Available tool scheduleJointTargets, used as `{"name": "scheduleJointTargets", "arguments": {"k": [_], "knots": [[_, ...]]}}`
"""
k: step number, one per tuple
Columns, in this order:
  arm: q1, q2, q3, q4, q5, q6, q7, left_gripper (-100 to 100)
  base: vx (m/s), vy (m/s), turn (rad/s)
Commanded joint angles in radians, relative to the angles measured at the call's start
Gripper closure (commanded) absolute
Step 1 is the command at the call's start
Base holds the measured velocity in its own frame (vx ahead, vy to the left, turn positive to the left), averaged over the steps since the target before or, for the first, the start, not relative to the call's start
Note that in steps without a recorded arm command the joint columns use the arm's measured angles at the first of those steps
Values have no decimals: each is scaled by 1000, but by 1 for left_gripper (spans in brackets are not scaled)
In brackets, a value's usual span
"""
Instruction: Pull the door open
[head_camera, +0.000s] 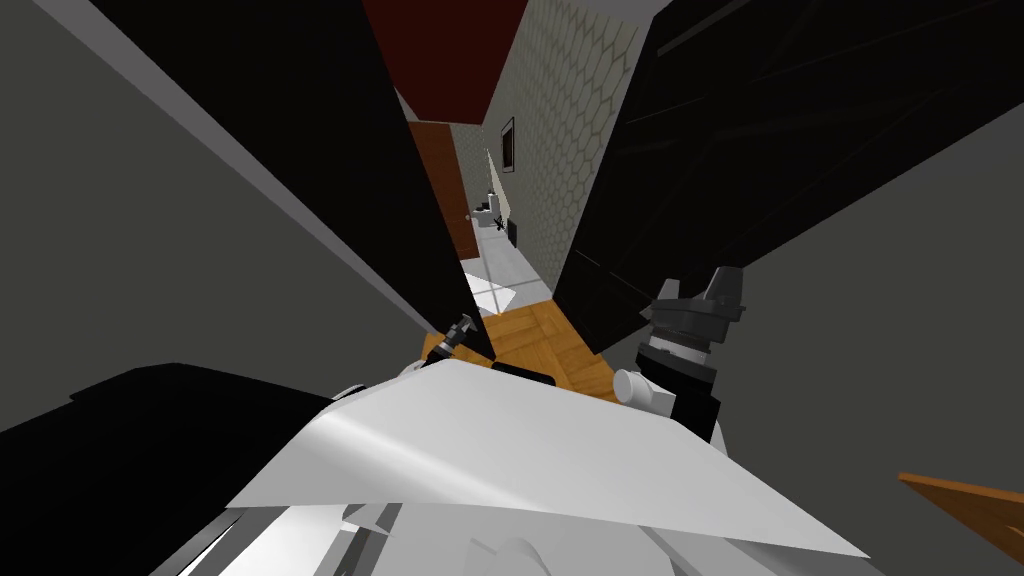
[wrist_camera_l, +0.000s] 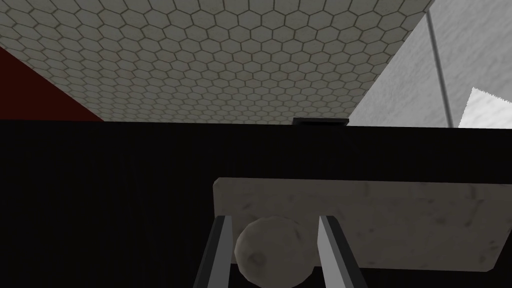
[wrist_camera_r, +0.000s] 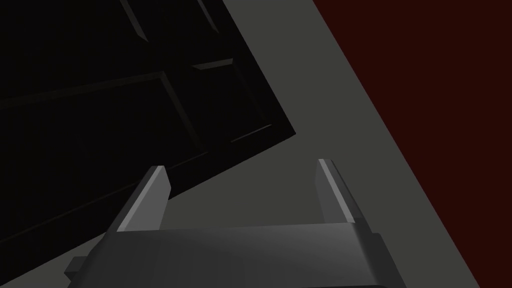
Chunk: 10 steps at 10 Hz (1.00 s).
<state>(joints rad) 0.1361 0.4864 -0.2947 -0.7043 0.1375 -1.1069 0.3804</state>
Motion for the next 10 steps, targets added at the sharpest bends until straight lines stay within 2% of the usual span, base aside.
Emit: {"name": "scheduleJointTargets", "arguments": {"k": [1, 5, 9, 10], "knots": [[-16, -5, -28, 19, 2, -11, 0, 100, -62, 29, 13], [-66, 8, -80, 51, 25, -13, -1, 100, -82, 36, 11], [-128, 26, -145, 91, 55, -14, -2, 100, -101, 72, 13], [-117, 20, -136, 83, 49, -11, -2, 100, -43, 38, -17]]}}
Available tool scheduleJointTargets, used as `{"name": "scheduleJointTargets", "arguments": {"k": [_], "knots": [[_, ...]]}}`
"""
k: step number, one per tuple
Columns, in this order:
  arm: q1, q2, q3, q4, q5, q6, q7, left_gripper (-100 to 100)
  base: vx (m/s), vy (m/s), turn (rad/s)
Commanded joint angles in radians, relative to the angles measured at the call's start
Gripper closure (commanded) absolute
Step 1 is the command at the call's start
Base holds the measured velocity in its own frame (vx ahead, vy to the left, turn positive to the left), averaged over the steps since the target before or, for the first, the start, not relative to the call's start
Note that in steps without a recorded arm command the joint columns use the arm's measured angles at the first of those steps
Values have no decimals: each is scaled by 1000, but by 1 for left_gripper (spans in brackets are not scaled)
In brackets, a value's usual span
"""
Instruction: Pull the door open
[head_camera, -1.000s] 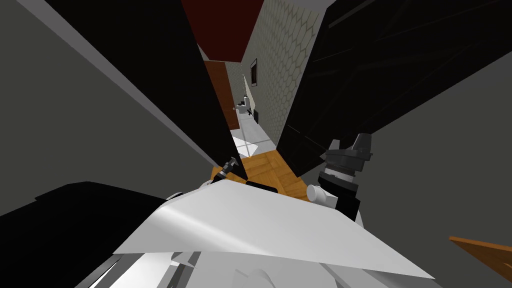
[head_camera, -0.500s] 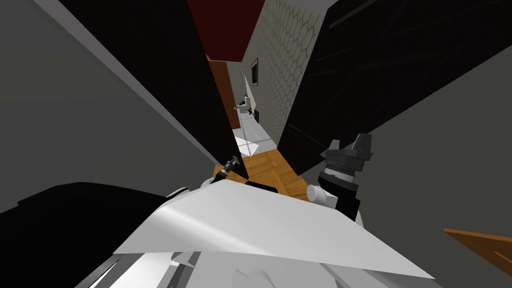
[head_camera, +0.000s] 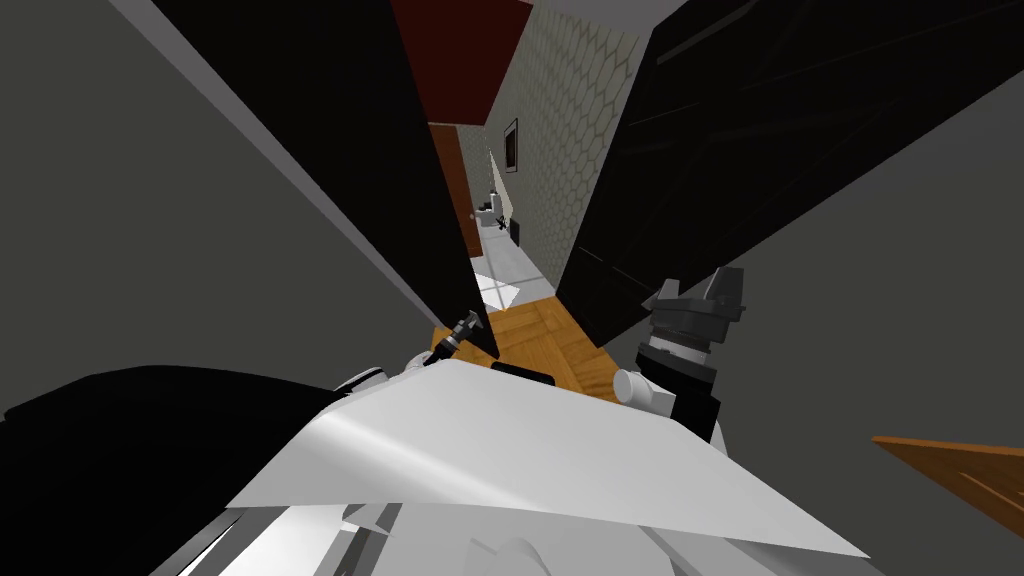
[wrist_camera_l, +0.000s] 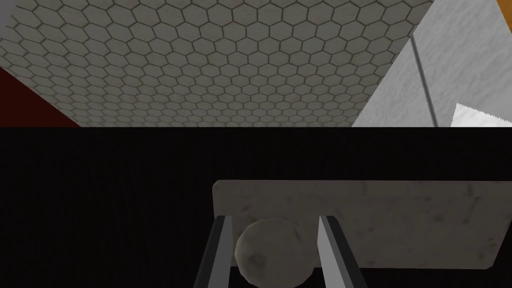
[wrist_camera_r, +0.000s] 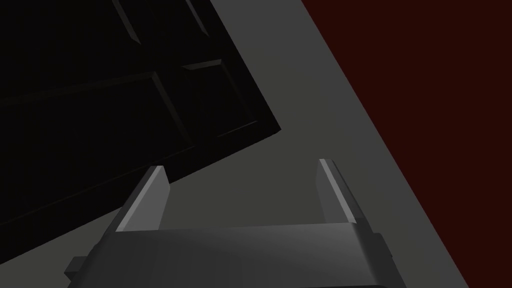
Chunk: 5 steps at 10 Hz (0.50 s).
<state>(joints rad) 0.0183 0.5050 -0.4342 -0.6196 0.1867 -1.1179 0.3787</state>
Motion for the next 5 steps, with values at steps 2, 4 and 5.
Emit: {"name": "scheduleJointTargets", "arguments": {"k": [2, 4, 5], "knots": [[18, 5, 0, -26, -25, -4, 4, 100, -155, 7, -73], [27, 7, 0, -38, -37, -6, 6, 100, -189, 55, -47], [41, 11, 0, -58, -56, -10, 10, 100, -186, 65, -54]]}}
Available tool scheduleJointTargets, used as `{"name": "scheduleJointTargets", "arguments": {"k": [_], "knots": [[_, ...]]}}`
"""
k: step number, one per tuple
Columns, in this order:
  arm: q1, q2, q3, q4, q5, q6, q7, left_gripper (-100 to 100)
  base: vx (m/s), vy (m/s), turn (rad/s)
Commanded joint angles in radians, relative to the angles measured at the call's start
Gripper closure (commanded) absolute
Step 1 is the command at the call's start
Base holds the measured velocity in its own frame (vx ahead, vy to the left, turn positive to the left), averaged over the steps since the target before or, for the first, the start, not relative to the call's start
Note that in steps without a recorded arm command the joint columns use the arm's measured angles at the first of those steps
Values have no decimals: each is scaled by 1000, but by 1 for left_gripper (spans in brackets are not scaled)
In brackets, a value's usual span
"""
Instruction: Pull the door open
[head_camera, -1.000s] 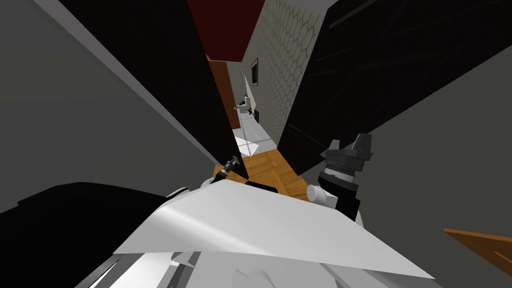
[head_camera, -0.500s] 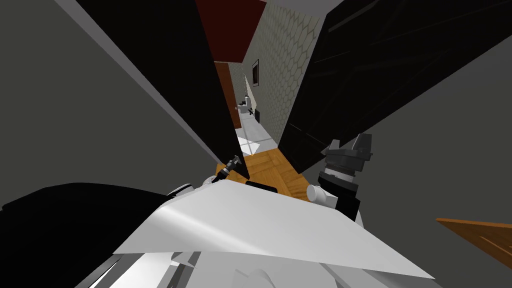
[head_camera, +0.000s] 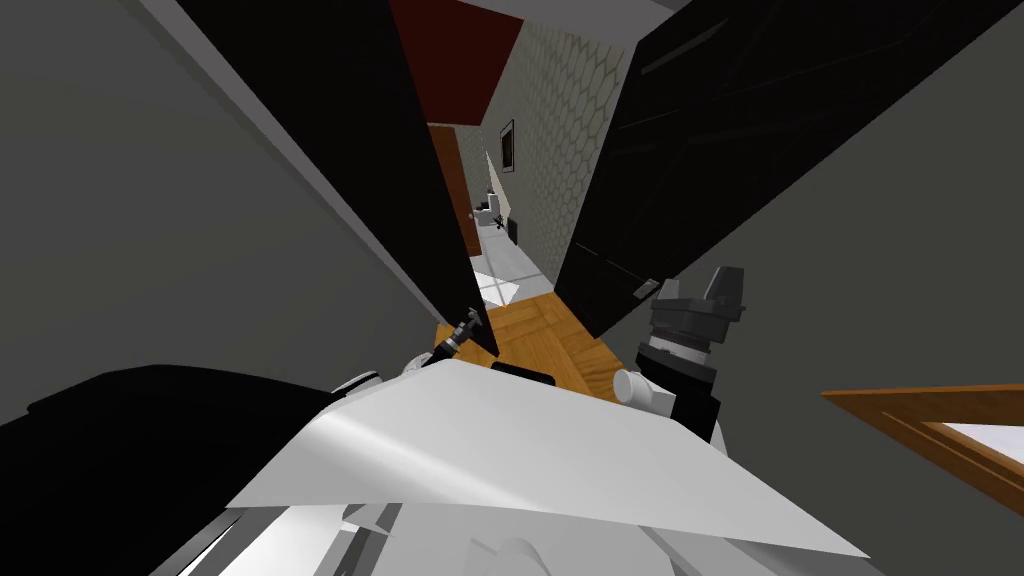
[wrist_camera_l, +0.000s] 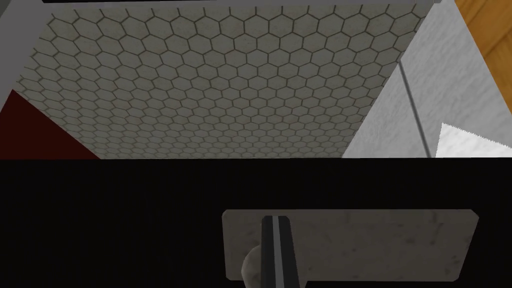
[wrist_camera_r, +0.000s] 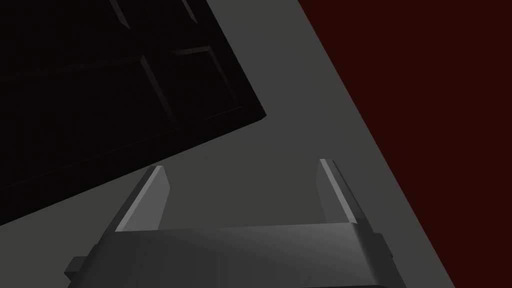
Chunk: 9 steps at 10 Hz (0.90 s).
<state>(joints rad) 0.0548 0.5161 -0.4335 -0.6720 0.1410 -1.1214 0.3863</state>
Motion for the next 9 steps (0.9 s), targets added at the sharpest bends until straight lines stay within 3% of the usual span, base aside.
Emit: {"name": "scheduleJointTargets", "arguments": {"k": [1, 4, 5, 7, 9], "knots": [[10, 9, 4, 9, 8, -19, 3, -100, -226, 112, 2], [30, 25, 11, 28, 23, -56, 8, -100, -194, 119, 21], [19, 21, 9, 36, 20, -51, 9, -100, -79, 54, -3], [3, 5, 46, 76, 39, -50, 4, -100, 83, -27, -311], [-13, -11, 84, 114, 59, -45, -2, -100, 222, -48, -324]]}}
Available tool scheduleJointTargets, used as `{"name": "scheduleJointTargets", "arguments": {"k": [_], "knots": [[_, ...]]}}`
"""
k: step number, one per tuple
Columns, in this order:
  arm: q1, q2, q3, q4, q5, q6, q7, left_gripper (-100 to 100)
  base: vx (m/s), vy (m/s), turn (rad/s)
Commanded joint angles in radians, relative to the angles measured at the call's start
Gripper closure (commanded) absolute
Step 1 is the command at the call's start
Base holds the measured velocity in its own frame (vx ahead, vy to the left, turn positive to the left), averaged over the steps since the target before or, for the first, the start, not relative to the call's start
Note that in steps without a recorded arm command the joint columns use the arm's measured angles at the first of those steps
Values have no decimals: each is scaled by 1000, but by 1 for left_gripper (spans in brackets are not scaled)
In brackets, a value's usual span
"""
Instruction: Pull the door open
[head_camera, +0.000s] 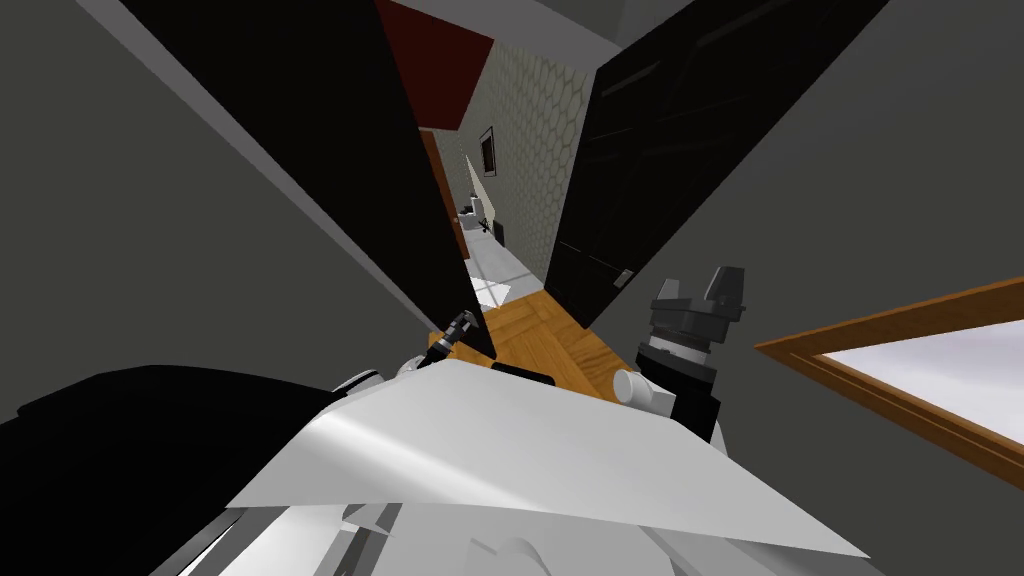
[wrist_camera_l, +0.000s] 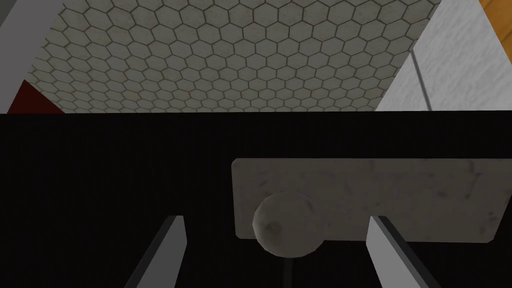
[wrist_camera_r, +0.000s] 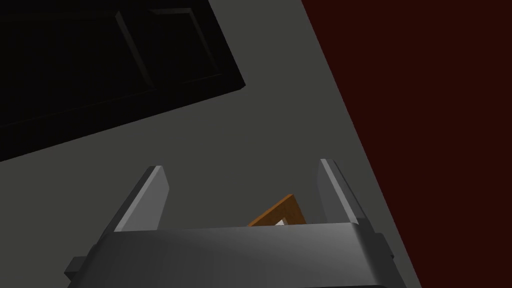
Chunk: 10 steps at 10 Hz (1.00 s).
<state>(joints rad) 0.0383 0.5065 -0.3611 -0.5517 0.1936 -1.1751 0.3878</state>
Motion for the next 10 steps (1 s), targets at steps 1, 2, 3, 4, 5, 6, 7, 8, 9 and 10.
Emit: {"name": "scheduleJointTargets", "arguments": {"k": [1, 2, 3, 4, 5, 6, 7, 8, 9, 10], "knots": [[0, 0, 0, 0, 0, 0, 0, -100, 91, -9, -52], [0, 0, 0, 0, 0, 0, 0, 100, -9, -1, 65], [0, 0, 0, 0, 0, 0, 0, 100, -32, 0, -10], [0, 0, 0, 0, 0, 0, 0, 100, -24, 6, -20], [0, 0, 0, 0, 0, 0, 0, 100, -16, 6, 2], [0, 0, 0, 0, 0, 0, 0, 100, -11, 2, 9], [0, 0, 0, 0, 0, 0, 0, 100, -6, 0, 6], [0, 1, -1, 3, -31, -13, 10, 100, -53, 8, 85], [-1, 2, -1, 4, -50, -23, 17, 100, -80, 31, 94], [-1, 3, -2, 5, -72, -34, 25, 100, -94, 39, 117]]}}
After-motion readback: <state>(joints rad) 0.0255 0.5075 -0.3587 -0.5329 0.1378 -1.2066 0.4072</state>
